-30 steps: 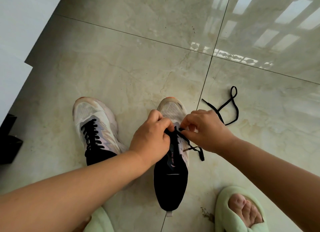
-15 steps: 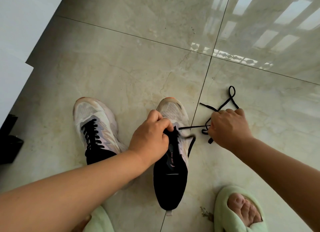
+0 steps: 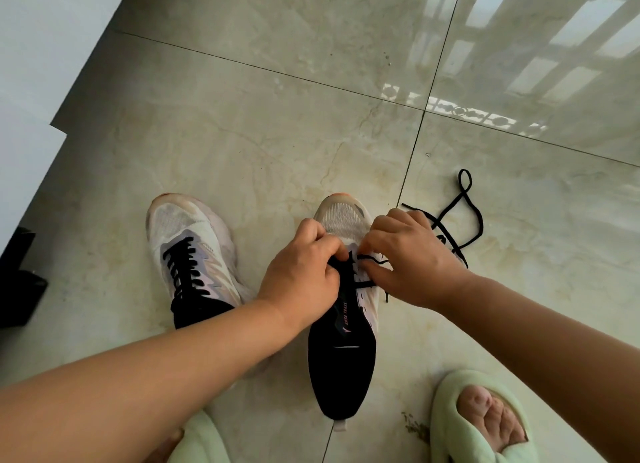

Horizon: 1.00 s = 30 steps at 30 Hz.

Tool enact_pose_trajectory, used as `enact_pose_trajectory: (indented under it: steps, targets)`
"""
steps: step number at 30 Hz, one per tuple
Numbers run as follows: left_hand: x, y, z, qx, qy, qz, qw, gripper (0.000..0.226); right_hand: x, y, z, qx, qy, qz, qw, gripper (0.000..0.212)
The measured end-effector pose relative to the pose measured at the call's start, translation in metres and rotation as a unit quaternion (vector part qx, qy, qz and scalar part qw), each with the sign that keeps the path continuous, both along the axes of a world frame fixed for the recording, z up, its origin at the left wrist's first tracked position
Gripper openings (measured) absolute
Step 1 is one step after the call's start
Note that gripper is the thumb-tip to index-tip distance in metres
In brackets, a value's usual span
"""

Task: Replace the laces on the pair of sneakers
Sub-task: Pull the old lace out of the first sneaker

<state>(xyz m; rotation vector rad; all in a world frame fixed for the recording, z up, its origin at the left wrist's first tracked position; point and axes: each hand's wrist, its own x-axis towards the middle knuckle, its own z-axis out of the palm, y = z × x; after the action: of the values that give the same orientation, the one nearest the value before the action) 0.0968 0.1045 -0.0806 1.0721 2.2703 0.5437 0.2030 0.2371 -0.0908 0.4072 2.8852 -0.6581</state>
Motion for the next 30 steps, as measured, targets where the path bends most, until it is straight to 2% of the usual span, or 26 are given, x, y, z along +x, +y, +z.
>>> enact_pose_trajectory:
  steps: [6,12,15,17,19,21,24,27,30]
  targets:
    - [0.000,-0.001,-0.002,-0.001,0.007,-0.002,1.000,0.030,-0.004,-0.005,-0.003,0.048,-0.041,0.005,0.998,0.019]
    - [-0.001,-0.002,-0.003,0.002,0.007,-0.006,1.000,0.033,0.022,0.022,-0.013,0.092,-0.099,-0.135,0.982,0.015]
    - [0.000,0.000,-0.002,0.003,0.004,-0.006,1.000,0.032,0.026,0.021,-0.017,0.099,-0.118,-0.161,0.975,0.014]
    - [0.001,0.000,-0.002,0.003,0.002,-0.007,1.000,0.033,0.025,0.018,-0.017,0.083,-0.072,-0.154,0.982,0.007]
    - [0.001,0.000,-0.001,0.007,0.003,-0.009,1.000,0.035,0.021,0.015,-0.013,0.034,0.006,-0.138,0.990,0.014]
    - [0.001,-0.001,-0.001,0.013,0.005,-0.015,1.000,0.040,0.016,0.012,-0.008,-0.016,0.042,-0.088,0.995,0.019]
    - [0.000,0.000,0.001,0.020,-0.011,-0.026,0.999,0.041,0.007,0.007,-0.003,-0.079,0.055,-0.045,0.994,0.020]
    - [0.001,0.000,0.001,0.028,-0.016,-0.035,0.999,0.031,0.003,0.009,-0.002,-0.123,0.060,-0.085,0.987,0.029]
    - [0.001,-0.001,-0.003,0.033,-0.004,-0.043,0.998,0.026,0.001,0.009,-0.001,-0.115,0.048,-0.086,0.989,0.017]
